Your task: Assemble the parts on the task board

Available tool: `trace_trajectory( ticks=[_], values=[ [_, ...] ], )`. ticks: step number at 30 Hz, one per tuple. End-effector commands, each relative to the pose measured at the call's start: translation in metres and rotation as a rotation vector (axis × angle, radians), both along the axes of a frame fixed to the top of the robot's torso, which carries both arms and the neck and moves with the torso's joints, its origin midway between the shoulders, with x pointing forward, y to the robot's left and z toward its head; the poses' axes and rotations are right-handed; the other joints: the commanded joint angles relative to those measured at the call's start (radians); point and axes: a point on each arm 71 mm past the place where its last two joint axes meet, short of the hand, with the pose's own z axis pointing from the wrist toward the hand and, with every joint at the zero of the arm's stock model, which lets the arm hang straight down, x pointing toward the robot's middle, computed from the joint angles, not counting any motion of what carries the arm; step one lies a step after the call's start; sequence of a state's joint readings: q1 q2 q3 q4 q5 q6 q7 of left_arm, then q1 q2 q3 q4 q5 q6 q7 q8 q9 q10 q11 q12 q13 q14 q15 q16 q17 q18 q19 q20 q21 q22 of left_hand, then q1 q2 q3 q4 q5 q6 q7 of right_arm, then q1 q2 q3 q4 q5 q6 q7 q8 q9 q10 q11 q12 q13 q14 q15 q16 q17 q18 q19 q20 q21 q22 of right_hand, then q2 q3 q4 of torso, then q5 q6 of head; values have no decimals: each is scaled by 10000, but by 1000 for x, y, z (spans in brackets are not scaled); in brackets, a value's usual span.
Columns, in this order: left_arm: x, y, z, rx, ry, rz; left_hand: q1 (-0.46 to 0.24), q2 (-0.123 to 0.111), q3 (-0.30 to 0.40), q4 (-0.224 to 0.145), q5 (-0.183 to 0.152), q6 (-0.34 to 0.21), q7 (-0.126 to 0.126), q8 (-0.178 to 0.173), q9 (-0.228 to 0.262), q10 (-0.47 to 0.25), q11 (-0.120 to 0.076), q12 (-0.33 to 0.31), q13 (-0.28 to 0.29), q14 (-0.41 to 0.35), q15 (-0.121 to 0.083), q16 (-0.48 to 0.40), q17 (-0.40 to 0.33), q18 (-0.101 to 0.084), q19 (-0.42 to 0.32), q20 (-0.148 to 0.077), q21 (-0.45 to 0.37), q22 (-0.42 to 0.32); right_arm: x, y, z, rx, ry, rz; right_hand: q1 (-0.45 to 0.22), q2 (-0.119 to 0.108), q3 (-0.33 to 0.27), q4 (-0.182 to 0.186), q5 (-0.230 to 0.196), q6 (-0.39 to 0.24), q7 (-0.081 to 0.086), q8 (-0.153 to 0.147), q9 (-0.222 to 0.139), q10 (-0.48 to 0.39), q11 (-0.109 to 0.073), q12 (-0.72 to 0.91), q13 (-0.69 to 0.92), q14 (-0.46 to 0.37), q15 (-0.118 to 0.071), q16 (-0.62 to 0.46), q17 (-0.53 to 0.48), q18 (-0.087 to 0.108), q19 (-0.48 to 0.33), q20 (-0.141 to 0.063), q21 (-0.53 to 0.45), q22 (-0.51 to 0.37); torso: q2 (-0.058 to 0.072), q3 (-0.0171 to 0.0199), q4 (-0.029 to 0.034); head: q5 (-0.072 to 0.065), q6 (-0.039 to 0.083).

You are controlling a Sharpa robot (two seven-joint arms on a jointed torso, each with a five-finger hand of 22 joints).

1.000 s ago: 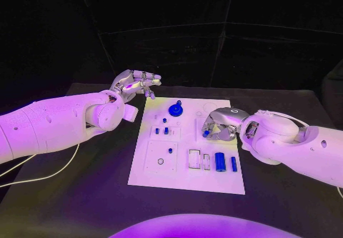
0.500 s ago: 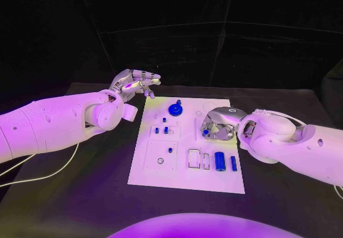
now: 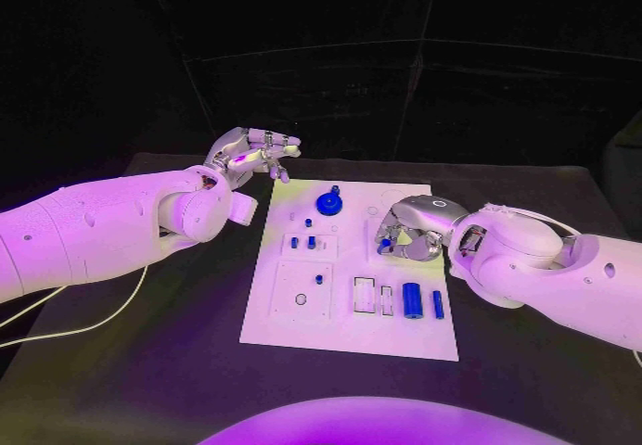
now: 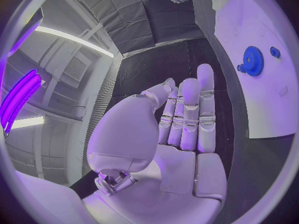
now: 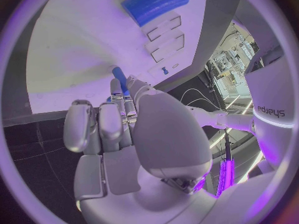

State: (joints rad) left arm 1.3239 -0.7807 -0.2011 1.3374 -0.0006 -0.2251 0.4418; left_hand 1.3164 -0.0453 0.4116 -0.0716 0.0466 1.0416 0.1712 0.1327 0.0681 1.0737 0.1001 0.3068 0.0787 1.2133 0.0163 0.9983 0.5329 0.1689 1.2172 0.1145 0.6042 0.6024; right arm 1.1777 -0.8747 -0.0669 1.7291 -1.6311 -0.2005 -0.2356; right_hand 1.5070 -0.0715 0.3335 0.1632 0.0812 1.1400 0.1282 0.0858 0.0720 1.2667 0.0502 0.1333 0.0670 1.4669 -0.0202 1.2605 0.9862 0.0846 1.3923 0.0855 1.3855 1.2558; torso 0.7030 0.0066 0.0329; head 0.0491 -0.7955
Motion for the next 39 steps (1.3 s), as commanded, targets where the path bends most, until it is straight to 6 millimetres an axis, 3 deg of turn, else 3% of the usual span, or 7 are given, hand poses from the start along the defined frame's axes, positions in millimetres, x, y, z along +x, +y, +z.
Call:
trace_trajectory(
  ticks=[1, 7, 13, 20, 28, 33, 39],
  values=[
    [0, 0, 2, -70, -79, -18, -69, 20, -42, 39, 48, -63, 9, 68, -3, -58, -8, 40, -8, -71, -19, 57, -10, 129, -31, -25, -46, -10, -6, 4, 8, 639, -512, 334, 85, 43, 154, -34, -3, 118, -13, 11, 28, 48, 42, -96, -12, 187, -47, 35, -5, -153, 94, -7, 61, 29, -6, -10, -3, 9, 5],
    [1, 1, 2, -64, -95, 7, -69, 20, -42, 39, 48, -63, 9, 68, -3, -58, -8, 40, -8, -71, -19, 57, -10, 129, -31, -25, -46, -10, -12, 7, 25, 1220, -589, 566, -57, -193, 448, -164, 165, 111, 29, -71, 2, 82, 73, -286, -14, 164, -22, 44, -46, -153, 73, 7, 76, 42, 8, 7, 3, 101, -13],
    [1, 0, 2, -74, -96, -21, -69, 20, -42, 39, 48, -63, 9, 68, -3, -58, -8, 40, -8, -71, -19, 57, -10, 129, -31, -25, -46, -10, -20, 17, 41, 2041, -441, 1040, -96, -269, 622, -253, 249, 113, 42, -108, -7, 103, 85, -371, -12, 162, -16, 72, -23, -155, 70, 14, 90, 63, 3, -46, 57, 183, -65],
    [1, -1, 2, -75, -107, -28, -69, 20, -42, 39, 48, -63, 9, 68, -3, -58, -8, 40, -8, -71, -19, 57, -10, 129, -31, -25, -46, -10, -27, 53, 46, 2741, -135, 2185, -203, -362, 880, -385, 534, 50, 93, -178, -24, 96, 127, -511, -8, 167, 16, 132, 22, -185, 136, 34, 188, 216, 28, -29, 27, 331, -140],
    [2, -7, 2, -103, -113, -137, -69, 20, -42, 39, 48, -63, 9, 68, -3, -58, -8, 40, -8, -71, -19, 57, -10, 129, -31, -25, -46, -10, -34, 100, 24, 2278, 462, 3408, -251, -388, 971, -450, 568, -1, 123, -202, -32, 59, 154, -579, -11, 155, 35, 125, -15, -177, 108, 46, 175, 188, 18, -54, 93, 407, -238],
    [2, -9, 2, -110, -112, -174, -69, 20, -42, 39, 48, -63, 9, 68, -3, -58, -8, 40, -8, -71, -19, 57, -10, 129, -31, -25, -46, -10, -37, 112, 5, 1746, 878, 3689, -303, -395, 1006, -465, 566, -34, 141, -211, -37, 38, 173, -611, -11, 156, 50, 147, 17, -177, 100, 56, 175, 187, 12, -31, 13, 578, -300],
    [2, -9, 2, -110, -122, -166, -69, 20, -42, 39, 48, -63, 9, 68, -3, -58, -8, 40, -8, -71, -19, 57, -10, 129, -31, -25, -46, -10, -41, 118, -13, 1269, 1246, 3867, -368, -413, 1031, -486, 493, -60, 152, -212, -38, 26, 184, -636, -8, 155, 64, 163, 32, -176, 93, 69, 177, 190, 7, -22, 26, 605, -321]
  ],
)
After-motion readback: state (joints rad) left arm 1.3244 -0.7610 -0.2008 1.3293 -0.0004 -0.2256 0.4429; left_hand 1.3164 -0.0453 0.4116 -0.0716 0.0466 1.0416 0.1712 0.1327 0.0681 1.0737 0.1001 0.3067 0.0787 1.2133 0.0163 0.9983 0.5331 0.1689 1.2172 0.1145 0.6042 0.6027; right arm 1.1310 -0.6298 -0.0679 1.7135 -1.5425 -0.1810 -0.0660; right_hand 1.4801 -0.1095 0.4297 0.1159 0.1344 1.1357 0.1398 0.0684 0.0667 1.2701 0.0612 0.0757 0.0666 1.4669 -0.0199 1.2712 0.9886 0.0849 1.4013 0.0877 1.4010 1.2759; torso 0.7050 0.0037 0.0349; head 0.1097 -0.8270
